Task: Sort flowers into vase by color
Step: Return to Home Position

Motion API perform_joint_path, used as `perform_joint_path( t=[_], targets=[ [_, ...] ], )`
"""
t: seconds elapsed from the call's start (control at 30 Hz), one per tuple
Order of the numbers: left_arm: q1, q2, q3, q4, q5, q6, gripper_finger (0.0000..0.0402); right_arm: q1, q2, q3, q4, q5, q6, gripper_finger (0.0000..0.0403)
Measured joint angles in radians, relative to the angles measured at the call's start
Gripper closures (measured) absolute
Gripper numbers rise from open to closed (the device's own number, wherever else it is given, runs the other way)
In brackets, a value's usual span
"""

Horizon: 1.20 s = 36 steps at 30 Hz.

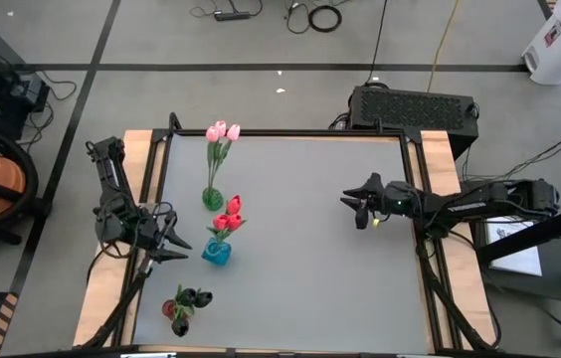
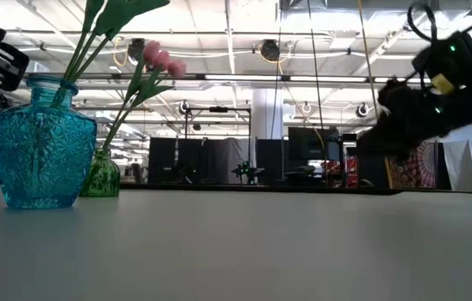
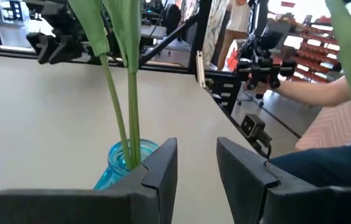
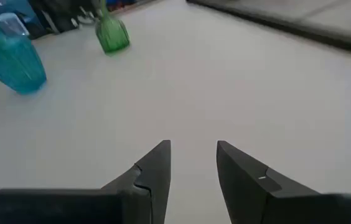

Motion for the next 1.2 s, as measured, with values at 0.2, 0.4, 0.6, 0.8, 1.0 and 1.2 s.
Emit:
perform_joint_path(
  t=[0.2,0.4,0.6,0.8,1.0,1.2],
  targets=[
    [0.0,0.0,0.0,-0.044,-0.011,-0.001,0.0283,-0.001,0.001,-0.015,-0.079,-0.009,0.06,0.0282],
    [0.0,0.0,0.0,-0.09,-0.011,0.028,0.0283,-0.001,0.001,-0.015,-0.084,-0.009,0.061,0.0282],
    [0.0,0.0,0.0,-0.089,-0.011,0.027,0.0283,-0.001,0.001,-0.015,-0.084,-0.009,0.06,0.0282],
    [0.0,0.0,0.0,-0.089,-0.011,0.027,0.0283,-0.001,0.001,-0.015,-0.084,-0.01,0.06,0.0282],
    [0.0,0.0,0.0,-0.087,-0.011,0.027,0.0283,-0.001,0.001,-0.015,-0.084,-0.01,0.06,0.0282],
    [0.0,0.0,0.0,-0.087,-0.01,0.027,0.0283,-0.001,0.001,-0.015,-0.084,-0.01,0.06,0.0282]
  ],
)
